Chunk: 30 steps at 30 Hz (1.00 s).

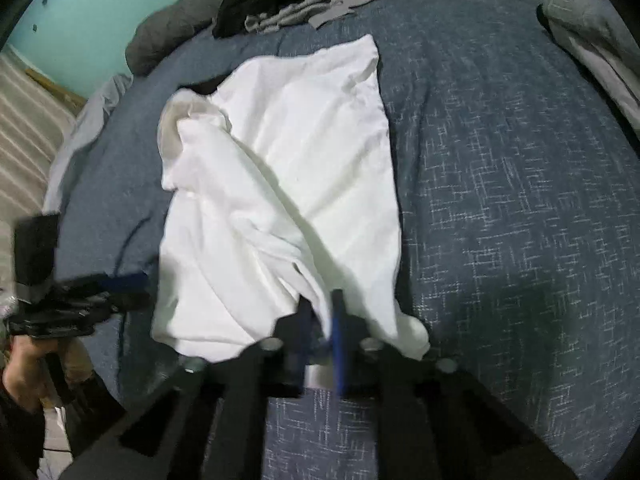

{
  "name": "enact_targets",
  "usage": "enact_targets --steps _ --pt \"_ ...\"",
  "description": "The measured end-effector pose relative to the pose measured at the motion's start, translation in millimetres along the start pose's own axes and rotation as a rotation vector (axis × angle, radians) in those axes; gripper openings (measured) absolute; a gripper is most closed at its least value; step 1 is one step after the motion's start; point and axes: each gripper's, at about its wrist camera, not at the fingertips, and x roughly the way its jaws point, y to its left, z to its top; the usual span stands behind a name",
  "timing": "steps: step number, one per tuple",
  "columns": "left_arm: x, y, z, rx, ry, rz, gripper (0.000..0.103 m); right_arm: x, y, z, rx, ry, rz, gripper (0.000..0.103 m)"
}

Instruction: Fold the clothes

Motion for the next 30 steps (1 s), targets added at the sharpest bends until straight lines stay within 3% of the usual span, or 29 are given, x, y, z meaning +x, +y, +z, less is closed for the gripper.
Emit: enact_targets --steps 7,11,13,15,19,30 --pt "9 0 -7 -0.015 0.030 -0.048 0.054 -24 9 0 -0.002 -0.026 0.044 0.004" --pt "18 2 -14 -0.020 0.060 -0.063 0.048 -33 13 -1 0.005 -0.026 0.054 0.004" --pt "18 6 -15 -0.034 0.061 -0.076 0.041 -35 13 -2 0.012 -0.028 0.056 0.004" --pt "19 8 -16 -0.042 0.061 -0.092 0.020 -37 12 -4 0.020 -0.029 0.053 0.004" --pt "17 6 -18 -0.032 0.054 -0.105 0.003 -40 7 -10 0.041 -0.029 0.058 0.004" --pt "7 1 -21 -0.005 0.028 -0.104 0.003 -15 -17 -26 0.069 -0.017 -0.015 0.004"
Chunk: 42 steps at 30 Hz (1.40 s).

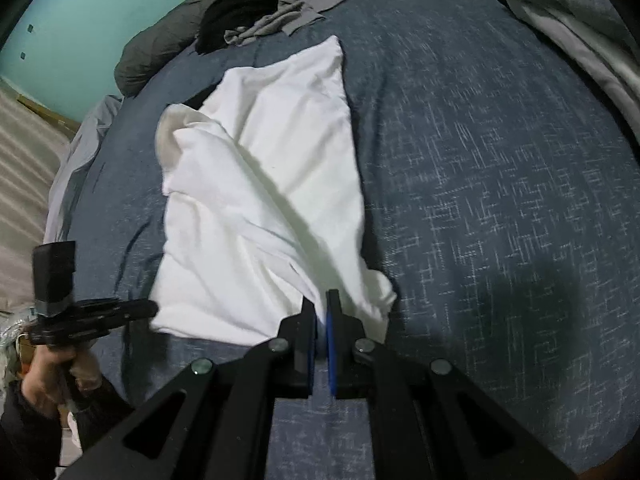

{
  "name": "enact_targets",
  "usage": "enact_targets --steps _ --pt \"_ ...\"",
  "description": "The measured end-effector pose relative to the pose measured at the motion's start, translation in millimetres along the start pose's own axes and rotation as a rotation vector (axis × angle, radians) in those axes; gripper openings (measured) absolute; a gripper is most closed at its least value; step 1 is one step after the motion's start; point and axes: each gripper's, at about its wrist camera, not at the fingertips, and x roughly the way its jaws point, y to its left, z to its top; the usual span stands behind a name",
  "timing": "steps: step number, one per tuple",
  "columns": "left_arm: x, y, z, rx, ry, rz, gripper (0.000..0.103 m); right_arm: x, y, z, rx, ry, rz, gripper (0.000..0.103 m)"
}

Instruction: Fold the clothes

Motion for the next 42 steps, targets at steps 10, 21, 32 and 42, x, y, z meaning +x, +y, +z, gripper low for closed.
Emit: enact_targets --steps 10,21,32,42 --pt "-10 -8 0 0.020 -0.057 0.021 0.004 -20 2 4 -0.052 -0.068 -0.057 0.016" --pt "-49 17 8 -0.006 -0.199 0.040 0.007 -10 33 14 -0.226 -0.076 -0.097 0.016" --pt "-60 67 18 -0.096 -0.318 0.053 0.010 2 4 15 -0.146 -0.073 -0.209 0.016" --pt "-53 94 23 -0.126 -0.326 0.063 0.020 5 82 42 -0.344 -0.132 -0.145 0.019"
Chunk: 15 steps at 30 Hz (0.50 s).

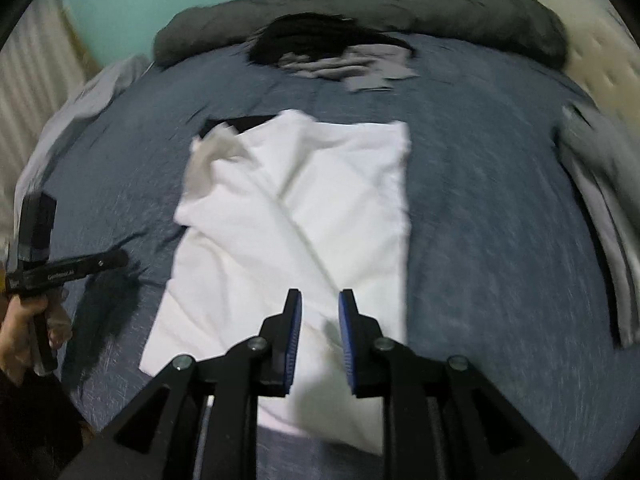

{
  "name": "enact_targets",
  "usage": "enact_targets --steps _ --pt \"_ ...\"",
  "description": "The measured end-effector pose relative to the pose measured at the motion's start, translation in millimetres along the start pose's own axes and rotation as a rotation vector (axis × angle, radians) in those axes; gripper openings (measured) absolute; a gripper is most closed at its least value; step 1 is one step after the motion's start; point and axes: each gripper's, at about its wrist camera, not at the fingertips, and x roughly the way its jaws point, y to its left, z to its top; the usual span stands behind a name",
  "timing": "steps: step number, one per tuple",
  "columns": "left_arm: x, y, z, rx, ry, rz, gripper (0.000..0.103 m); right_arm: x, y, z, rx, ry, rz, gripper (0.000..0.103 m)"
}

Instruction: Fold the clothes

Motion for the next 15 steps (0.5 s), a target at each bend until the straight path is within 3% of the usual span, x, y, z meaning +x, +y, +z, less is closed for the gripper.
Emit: enact_targets --steps 3,6,15 --pt "0 5 2 -0.006 -0.004 0.010 0.021 19 22 10 -0.032 0.017 0.023 0.022" --pt "2 10 2 -0.022 -0.001 0.015 0.028 37 42 18 -0.067 0.036 0.018 0.036" --pt "5 7 5 -0.015 -0.001 0.015 0.031 72 73 35 -0.106 0.070 0.009 0.037"
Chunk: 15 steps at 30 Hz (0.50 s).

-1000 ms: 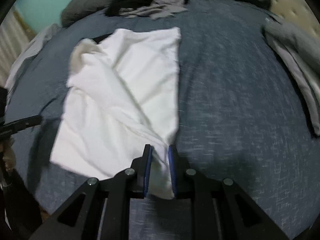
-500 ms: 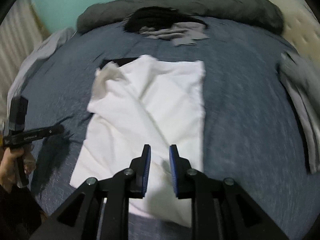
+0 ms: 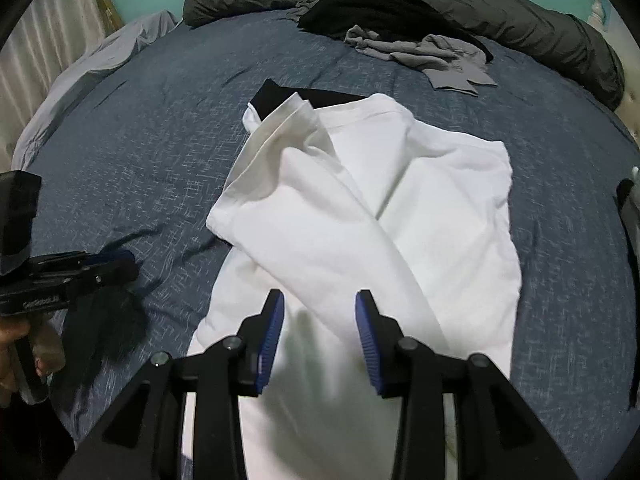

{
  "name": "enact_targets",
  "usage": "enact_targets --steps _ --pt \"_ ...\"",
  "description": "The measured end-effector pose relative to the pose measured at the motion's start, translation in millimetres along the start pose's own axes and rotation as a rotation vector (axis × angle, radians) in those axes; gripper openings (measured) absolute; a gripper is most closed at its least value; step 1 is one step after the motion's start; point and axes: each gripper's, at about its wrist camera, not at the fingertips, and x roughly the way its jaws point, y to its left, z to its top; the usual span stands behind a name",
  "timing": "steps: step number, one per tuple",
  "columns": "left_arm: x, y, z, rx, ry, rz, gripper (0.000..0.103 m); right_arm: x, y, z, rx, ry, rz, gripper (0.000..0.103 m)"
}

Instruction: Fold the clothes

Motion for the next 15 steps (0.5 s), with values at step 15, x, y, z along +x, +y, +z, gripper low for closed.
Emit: enact_targets --steps 15 --pt "1 3 0 -0.008 -0.009 -0.001 0.031 24 14 12 -0.046 0.018 -0.006 0.033"
